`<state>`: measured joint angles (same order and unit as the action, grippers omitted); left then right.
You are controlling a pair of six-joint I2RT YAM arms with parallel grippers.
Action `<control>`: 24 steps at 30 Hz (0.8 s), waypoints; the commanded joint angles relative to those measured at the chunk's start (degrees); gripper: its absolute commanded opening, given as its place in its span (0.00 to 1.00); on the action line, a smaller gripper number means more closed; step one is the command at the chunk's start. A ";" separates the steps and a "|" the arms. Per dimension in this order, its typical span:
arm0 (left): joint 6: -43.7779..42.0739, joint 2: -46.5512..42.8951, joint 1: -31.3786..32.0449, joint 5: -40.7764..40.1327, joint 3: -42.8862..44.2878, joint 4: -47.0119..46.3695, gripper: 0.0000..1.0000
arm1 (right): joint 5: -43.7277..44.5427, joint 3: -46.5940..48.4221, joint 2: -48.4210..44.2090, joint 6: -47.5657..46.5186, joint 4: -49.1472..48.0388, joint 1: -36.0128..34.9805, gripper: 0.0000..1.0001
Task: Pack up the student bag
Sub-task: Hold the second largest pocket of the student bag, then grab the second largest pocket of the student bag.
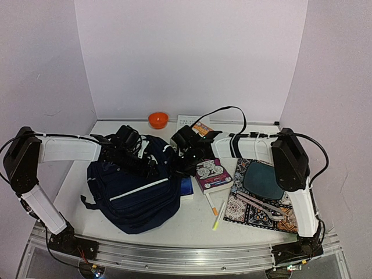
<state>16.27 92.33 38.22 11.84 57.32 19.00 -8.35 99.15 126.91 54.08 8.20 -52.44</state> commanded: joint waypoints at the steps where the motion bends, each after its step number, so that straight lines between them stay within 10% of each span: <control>1: -1.16 1.33 0.23 0.75 1.90 -1.26 0.77 | -0.85 1.13 2.12 0.68 2.35 -0.27 0.29; 11: -1.41 2.71 0.38 1.87 2.71 -1.25 0.77 | -4.57 6.40 6.51 -0.80 1.24 -0.17 0.31; 24: 1.49 4.95 0.54 -4.24 3.47 -1.45 0.69 | -4.11 -9.06 -6.89 -3.15 -8.90 0.32 0.00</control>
<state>16.46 94.57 38.28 10.31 58.30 19.00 -11.81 96.13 127.13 52.05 0.41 -51.82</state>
